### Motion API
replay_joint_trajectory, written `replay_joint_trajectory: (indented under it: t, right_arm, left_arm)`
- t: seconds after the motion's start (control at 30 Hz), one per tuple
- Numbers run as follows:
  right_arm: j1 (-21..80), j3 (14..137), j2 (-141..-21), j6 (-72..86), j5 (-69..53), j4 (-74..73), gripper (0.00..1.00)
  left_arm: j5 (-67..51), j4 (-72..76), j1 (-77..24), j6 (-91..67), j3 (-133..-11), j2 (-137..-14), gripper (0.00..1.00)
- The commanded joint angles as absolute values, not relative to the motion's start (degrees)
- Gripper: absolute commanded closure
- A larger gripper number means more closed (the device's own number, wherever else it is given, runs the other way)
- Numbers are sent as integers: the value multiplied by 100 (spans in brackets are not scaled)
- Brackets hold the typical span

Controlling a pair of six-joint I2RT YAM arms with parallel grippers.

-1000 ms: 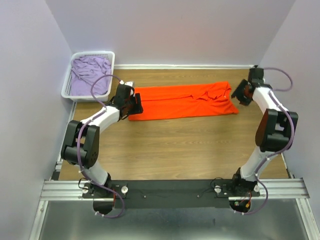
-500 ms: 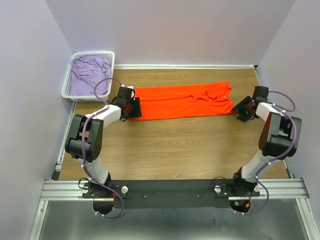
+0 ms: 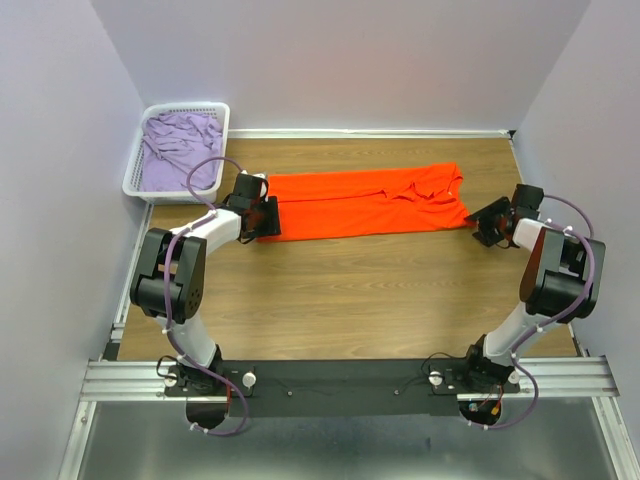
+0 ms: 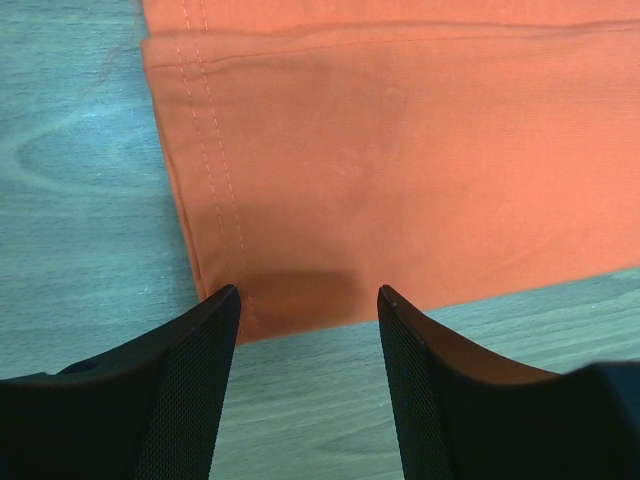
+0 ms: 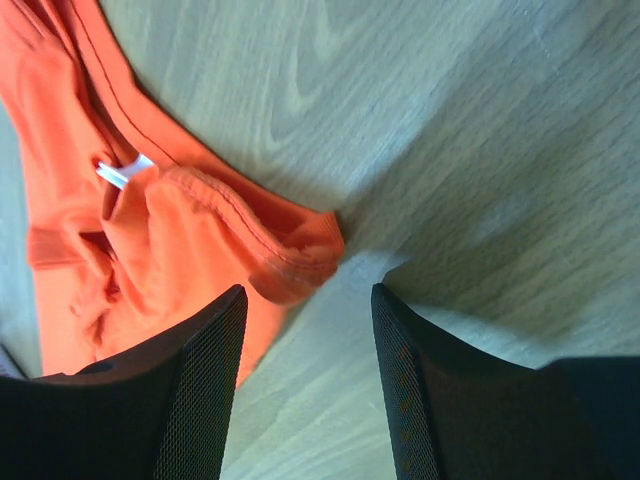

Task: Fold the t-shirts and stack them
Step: Fold the tshirt

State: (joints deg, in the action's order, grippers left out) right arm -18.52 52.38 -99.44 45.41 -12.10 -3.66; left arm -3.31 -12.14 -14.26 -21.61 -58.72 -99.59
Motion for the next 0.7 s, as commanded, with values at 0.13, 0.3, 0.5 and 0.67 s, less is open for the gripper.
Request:
replay_joint_trajectory:
  t: [0.13,0.3,0.5,0.67]
  right_arm:
    - [-1977,5054,-10116,4869,-1257,228,44]
    - [-1986,5054,-10239,4781,-1231,308,65]
    - [-2127,5167,-10257,4544,-1037,290,87]
    - [-2329,5370,-10239,4035,-967,167,92]
  left_arm:
    - [-167,-1292,-1362,-2057,-5792,-10099,35]
    - [-185,-1353,-1327,-2030,-5783,-10116,35]
    - [-132,-1582,-1266,-1986,-5836,-10090,35]
    - [-114,-1976,-1230,-1899,-5818,-10064,35]
